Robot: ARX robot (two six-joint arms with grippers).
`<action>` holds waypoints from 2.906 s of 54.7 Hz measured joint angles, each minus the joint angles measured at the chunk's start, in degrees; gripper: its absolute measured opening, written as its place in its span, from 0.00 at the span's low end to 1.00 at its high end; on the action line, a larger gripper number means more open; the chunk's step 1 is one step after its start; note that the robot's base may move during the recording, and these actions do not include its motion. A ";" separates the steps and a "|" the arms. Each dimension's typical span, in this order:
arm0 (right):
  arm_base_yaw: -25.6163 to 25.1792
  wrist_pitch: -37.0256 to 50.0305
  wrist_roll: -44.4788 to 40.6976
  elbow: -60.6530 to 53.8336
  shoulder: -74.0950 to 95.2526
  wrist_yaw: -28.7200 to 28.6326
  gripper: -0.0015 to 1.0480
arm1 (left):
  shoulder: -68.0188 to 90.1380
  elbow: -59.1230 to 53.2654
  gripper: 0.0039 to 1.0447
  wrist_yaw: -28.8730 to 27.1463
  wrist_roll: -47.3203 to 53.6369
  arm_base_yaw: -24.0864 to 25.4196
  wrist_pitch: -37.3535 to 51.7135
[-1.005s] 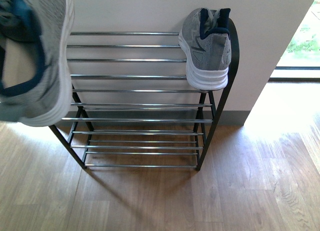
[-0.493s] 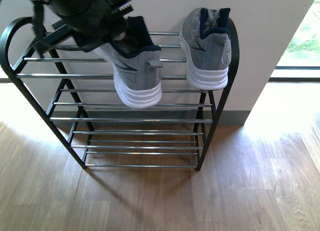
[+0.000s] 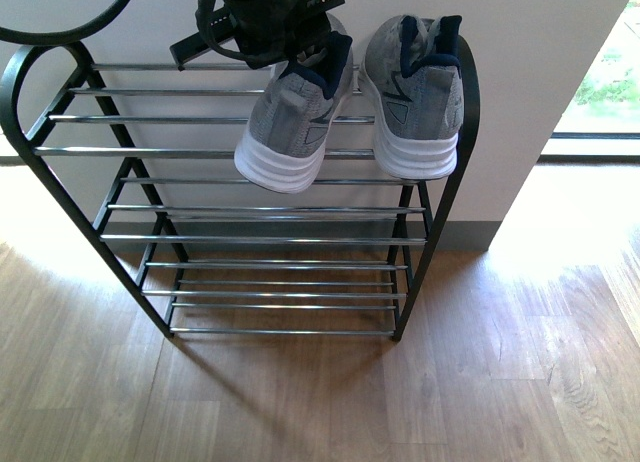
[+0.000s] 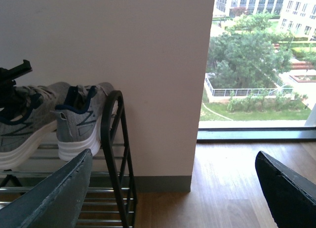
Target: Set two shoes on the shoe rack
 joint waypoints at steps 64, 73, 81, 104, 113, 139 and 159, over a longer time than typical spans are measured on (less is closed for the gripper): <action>0.00 0.00 0.00 0.00 0.00 0.00 0.91 | 4.07 2.69 0.01 8.66 -16.02 -0.66 6.40; 0.00 0.00 0.00 0.00 0.00 0.00 0.91 | 3.43 1.29 0.01 4.98 -8.44 -0.70 4.13; 0.00 0.00 0.00 0.00 0.00 0.00 0.91 | 1.95 0.66 0.01 5.07 -3.32 -0.63 6.29; 0.00 0.00 0.00 0.00 0.00 0.00 0.91 | 1.42 -1.88 0.01 9.40 -1.79 -0.68 11.69; 0.00 0.00 0.00 0.00 0.00 0.00 0.91 | 1.44 -2.73 0.01 9.88 -4.31 -0.22 11.13; 0.00 0.00 0.00 0.00 0.00 0.00 0.91 | 0.17 -4.57 0.57 10.95 2.69 0.44 11.17; 0.00 0.00 0.00 0.00 0.00 0.00 0.91 | -33.97 -34.77 0.78 -5.44 21.09 8.94 26.18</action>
